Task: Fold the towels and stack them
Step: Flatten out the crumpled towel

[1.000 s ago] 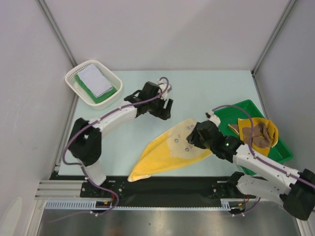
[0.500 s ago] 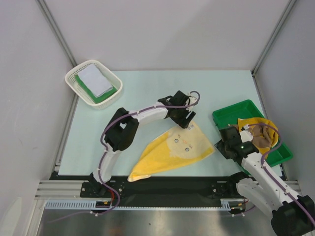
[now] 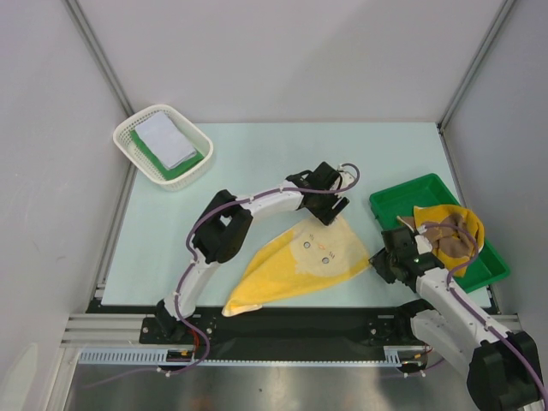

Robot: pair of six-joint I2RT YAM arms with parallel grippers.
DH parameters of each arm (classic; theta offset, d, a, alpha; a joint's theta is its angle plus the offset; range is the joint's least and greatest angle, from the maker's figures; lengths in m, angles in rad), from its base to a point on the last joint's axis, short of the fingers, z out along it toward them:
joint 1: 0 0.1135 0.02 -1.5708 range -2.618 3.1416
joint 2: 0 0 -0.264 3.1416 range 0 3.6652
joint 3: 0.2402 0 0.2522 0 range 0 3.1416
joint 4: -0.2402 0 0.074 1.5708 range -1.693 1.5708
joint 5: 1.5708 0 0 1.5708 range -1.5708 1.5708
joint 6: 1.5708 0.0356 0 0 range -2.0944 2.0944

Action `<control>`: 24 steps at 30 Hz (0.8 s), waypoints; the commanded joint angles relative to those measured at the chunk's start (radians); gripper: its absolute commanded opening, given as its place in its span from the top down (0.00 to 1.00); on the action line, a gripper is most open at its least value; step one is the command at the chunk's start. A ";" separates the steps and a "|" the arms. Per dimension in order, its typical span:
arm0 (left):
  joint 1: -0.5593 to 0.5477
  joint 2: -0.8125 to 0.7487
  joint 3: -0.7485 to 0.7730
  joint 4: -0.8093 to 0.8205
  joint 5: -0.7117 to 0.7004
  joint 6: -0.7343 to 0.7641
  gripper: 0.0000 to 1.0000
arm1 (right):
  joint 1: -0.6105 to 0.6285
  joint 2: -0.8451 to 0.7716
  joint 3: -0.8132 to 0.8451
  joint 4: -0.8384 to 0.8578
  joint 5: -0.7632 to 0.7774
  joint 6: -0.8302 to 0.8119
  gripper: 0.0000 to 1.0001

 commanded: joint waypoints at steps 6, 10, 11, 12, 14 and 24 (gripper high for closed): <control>-0.004 -0.042 0.052 0.010 -0.057 -0.005 0.26 | 0.032 0.039 -0.014 0.040 0.004 0.024 0.52; -0.003 -0.026 0.100 -0.020 -0.092 -0.010 0.26 | 0.032 0.056 -0.020 0.080 0.013 0.024 0.55; -0.003 -0.013 0.108 -0.028 -0.091 -0.012 0.27 | 0.034 0.061 -0.022 0.098 0.016 0.021 0.56; -0.003 -0.006 0.115 -0.033 -0.089 -0.013 0.27 | 0.032 0.064 -0.020 0.101 0.019 0.019 0.58; -0.001 0.013 0.146 -0.054 -0.079 -0.015 0.29 | 0.032 0.082 -0.017 0.107 0.027 0.013 0.61; 0.003 0.070 0.177 -0.099 -0.031 -0.007 0.37 | 0.028 0.124 -0.029 0.152 0.044 -0.014 0.71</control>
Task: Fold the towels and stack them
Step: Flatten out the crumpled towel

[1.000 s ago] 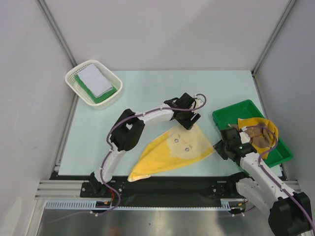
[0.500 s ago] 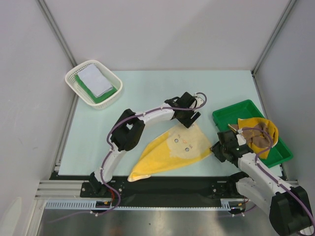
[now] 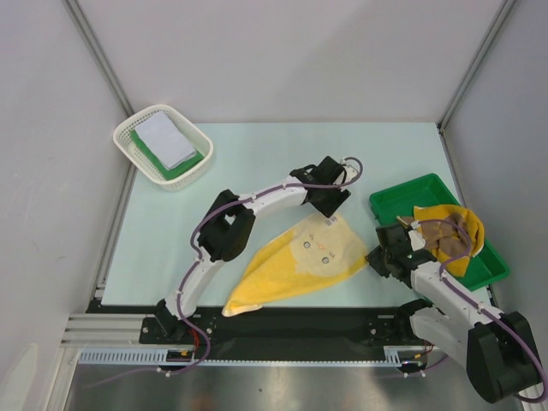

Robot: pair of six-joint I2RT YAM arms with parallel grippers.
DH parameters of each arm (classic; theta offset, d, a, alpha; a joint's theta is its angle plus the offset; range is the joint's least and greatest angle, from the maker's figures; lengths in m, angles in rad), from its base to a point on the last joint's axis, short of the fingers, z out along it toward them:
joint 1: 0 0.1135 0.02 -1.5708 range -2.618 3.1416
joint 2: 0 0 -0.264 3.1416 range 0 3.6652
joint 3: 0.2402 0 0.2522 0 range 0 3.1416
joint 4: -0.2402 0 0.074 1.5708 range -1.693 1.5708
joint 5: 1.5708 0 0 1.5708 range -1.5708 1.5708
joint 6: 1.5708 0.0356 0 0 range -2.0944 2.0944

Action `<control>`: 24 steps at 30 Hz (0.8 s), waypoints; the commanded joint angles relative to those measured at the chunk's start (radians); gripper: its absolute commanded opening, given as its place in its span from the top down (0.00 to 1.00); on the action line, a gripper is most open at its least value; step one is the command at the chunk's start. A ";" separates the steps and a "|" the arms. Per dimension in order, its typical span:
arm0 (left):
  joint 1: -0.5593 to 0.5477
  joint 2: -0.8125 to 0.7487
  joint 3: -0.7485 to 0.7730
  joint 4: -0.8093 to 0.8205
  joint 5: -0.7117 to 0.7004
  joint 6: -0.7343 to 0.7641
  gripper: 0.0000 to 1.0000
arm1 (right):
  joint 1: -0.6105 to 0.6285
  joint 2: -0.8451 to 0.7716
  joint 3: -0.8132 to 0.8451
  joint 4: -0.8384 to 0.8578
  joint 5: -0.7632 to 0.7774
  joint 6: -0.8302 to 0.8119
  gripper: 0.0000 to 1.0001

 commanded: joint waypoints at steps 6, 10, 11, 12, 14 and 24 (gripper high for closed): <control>0.011 0.066 0.077 -0.099 0.064 -0.014 0.36 | -0.011 0.049 -0.012 0.027 0.047 -0.043 0.72; 0.011 0.080 0.075 -0.102 0.070 -0.018 0.39 | -0.013 0.071 -0.010 0.060 0.042 -0.054 0.73; 0.011 0.086 0.078 -0.105 0.073 -0.017 0.40 | -0.013 0.075 -0.010 0.066 0.042 -0.057 0.73; 0.011 0.091 0.086 -0.107 0.075 -0.017 0.45 | -0.011 0.081 -0.009 0.074 0.042 -0.060 0.74; 0.011 0.098 0.101 -0.122 0.081 -0.017 0.54 | -0.013 0.089 -0.009 0.080 0.048 -0.071 0.78; 0.044 0.045 0.169 -0.191 0.095 -0.095 1.00 | -0.013 0.062 0.028 0.243 0.022 -0.245 1.00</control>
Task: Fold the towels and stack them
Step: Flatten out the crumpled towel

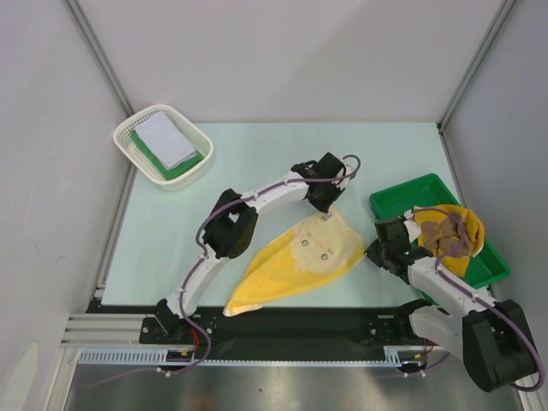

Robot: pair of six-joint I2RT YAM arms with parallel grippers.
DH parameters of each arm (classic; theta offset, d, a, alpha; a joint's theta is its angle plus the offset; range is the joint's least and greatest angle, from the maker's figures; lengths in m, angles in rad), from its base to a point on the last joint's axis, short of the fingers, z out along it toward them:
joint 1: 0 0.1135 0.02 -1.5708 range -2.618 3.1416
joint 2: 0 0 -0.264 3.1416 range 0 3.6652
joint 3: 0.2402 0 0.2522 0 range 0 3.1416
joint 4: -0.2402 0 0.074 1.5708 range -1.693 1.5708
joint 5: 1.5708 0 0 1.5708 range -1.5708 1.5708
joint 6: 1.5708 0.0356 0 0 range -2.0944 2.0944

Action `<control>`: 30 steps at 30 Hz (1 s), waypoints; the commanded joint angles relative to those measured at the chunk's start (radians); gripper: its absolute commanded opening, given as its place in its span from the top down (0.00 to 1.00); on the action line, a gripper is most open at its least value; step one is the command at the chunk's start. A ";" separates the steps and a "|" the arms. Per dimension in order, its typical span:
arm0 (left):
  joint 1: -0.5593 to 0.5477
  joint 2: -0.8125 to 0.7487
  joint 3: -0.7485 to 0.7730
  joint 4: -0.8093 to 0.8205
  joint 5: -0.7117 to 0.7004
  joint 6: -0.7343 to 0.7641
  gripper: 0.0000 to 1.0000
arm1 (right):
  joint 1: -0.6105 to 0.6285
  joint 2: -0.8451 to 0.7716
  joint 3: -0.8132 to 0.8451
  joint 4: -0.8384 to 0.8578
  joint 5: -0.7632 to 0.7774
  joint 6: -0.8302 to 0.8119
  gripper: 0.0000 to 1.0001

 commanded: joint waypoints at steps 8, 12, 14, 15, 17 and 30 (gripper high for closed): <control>0.046 -0.355 -0.020 -0.073 -0.158 -0.060 1.00 | 0.007 -0.029 0.305 0.155 0.041 -0.396 1.00; 0.047 -0.475 -0.011 -0.087 -0.238 -0.063 1.00 | 0.028 -0.078 0.394 0.234 -0.017 -0.535 1.00; 0.047 -0.550 -0.004 -0.090 -0.267 -0.081 0.99 | 0.043 -0.096 0.444 0.234 -0.011 -0.600 1.00; 0.046 -0.575 -0.004 -0.095 -0.275 -0.087 1.00 | 0.046 -0.104 0.507 0.210 -0.020 -0.615 1.00; 0.041 -0.638 -0.022 -0.098 -0.284 -0.099 1.00 | 0.051 -0.129 0.561 0.181 -0.051 -0.664 1.00; -0.095 -1.239 -0.470 0.164 -0.103 -0.231 1.00 | 0.272 -0.469 0.684 0.046 -0.185 -0.766 1.00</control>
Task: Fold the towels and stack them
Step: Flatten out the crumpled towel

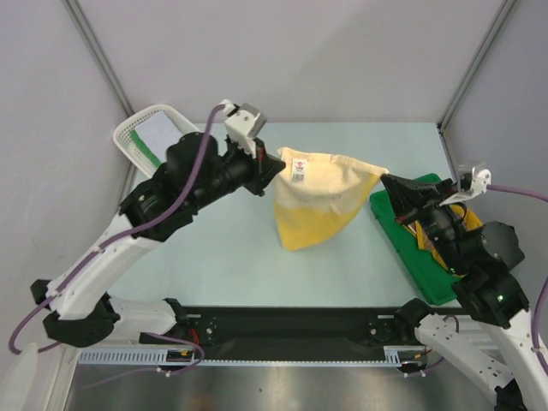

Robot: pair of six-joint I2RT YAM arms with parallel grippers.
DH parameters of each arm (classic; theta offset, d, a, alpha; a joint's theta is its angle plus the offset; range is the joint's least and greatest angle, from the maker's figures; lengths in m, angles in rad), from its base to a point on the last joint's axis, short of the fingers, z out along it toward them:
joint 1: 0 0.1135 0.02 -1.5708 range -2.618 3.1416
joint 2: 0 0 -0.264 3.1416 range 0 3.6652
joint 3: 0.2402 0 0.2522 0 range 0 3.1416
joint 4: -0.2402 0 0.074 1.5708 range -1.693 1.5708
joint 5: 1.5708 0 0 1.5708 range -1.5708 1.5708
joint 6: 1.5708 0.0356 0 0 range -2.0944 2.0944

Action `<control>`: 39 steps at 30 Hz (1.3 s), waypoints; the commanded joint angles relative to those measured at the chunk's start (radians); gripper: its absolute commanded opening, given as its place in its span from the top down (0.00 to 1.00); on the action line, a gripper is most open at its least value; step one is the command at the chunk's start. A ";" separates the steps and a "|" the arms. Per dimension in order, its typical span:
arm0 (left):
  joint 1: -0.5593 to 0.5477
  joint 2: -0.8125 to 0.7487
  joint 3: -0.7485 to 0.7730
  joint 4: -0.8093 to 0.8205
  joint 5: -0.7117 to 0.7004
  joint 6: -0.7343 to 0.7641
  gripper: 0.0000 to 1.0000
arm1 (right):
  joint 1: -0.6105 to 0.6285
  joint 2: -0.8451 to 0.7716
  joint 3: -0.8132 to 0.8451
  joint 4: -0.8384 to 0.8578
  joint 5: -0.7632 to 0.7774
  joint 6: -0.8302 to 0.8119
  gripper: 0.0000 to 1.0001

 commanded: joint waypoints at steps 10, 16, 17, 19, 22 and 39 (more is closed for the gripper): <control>-0.004 -0.095 -0.023 0.105 -0.020 -0.105 1.00 | 0.017 0.043 0.094 0.030 0.033 -0.050 1.00; 0.197 0.104 0.031 0.074 0.058 -0.151 1.00 | -0.051 0.346 0.084 0.185 0.093 -0.152 1.00; 0.247 0.120 0.004 0.127 0.069 -0.151 1.00 | -0.074 0.388 0.079 0.260 0.032 -0.132 1.00; 0.310 0.181 -0.013 0.173 0.072 -0.136 1.00 | -0.135 0.530 0.071 0.364 -0.030 -0.111 1.00; 0.382 0.318 0.003 0.249 0.097 -0.093 1.00 | -0.182 0.685 0.086 0.516 -0.087 -0.115 1.00; 0.614 0.917 0.251 0.460 0.379 0.008 0.99 | -0.299 1.410 0.392 0.693 -0.400 -0.092 1.00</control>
